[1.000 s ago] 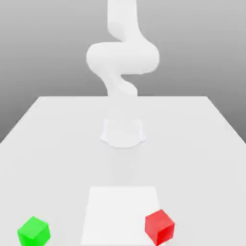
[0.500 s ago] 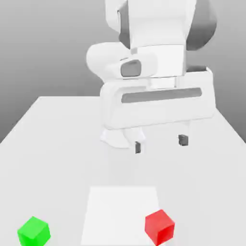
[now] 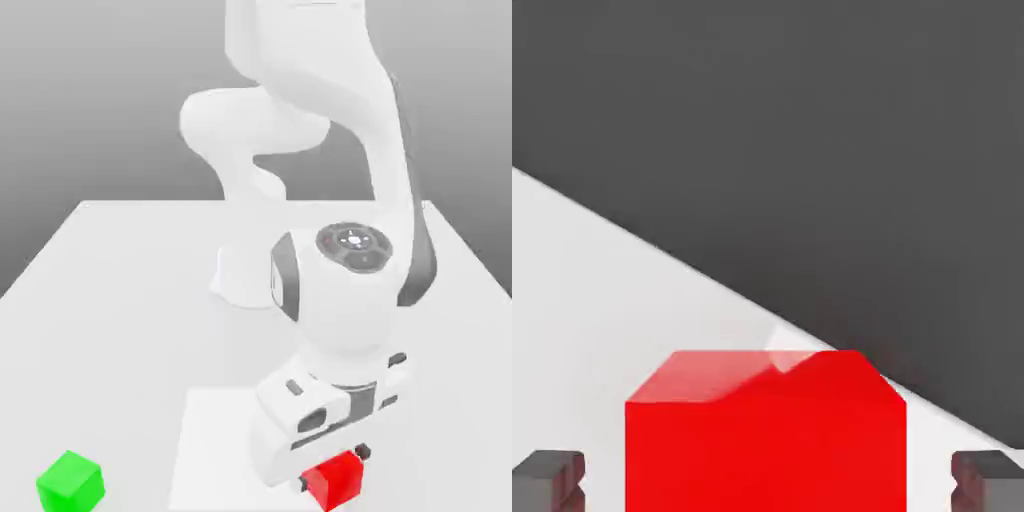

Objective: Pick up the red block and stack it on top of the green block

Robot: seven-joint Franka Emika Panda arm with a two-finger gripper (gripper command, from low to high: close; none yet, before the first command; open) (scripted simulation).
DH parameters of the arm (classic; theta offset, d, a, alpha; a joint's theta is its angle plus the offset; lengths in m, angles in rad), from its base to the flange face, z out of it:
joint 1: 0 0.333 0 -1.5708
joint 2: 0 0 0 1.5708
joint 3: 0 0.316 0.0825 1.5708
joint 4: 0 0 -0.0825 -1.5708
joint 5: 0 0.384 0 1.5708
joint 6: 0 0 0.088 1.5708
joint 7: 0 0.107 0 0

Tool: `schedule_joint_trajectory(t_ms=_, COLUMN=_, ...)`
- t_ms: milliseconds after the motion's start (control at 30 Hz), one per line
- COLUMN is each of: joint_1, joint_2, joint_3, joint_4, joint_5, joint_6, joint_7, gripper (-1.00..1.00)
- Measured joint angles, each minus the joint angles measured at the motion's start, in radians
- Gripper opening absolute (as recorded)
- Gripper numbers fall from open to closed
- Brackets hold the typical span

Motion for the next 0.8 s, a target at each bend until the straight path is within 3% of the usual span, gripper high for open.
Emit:
schedule_joint_trajectory(t_ms=133, joint_1=-0.001, joint_2=0.004, joint_3=0.001, joint_4=0.000, joint_5=-0.001, joint_6=0.003, joint_7=0.001, gripper=-1.00)
schedule_joint_trajectory(t_ms=300, joint_1=-0.009, joint_2=-0.146, joint_3=-0.001, joint_4=-0.020, joint_5=0.006, joint_6=-0.126, joint_7=0.001, gripper=-1.00)
schedule_joint_trajectory(t_ms=633, joint_1=-0.238, joint_2=-0.148, joint_3=-0.252, joint_4=0.098, joint_5=0.113, joint_6=-0.257, joint_7=0.184, gripper=-1.00)
schedule_joint_trajectory(t_ms=767, joint_1=-0.317, joint_2=-0.020, joint_3=-0.259, joint_4=0.139, joint_5=0.197, joint_6=-0.176, joint_7=0.179, gripper=-1.00)
schedule_joint_trajectory(t_ms=800, joint_1=-0.325, joint_2=0.002, joint_3=-0.253, joint_4=0.141, joint_5=0.210, joint_6=-0.158, joint_7=0.172, gripper=1.00)
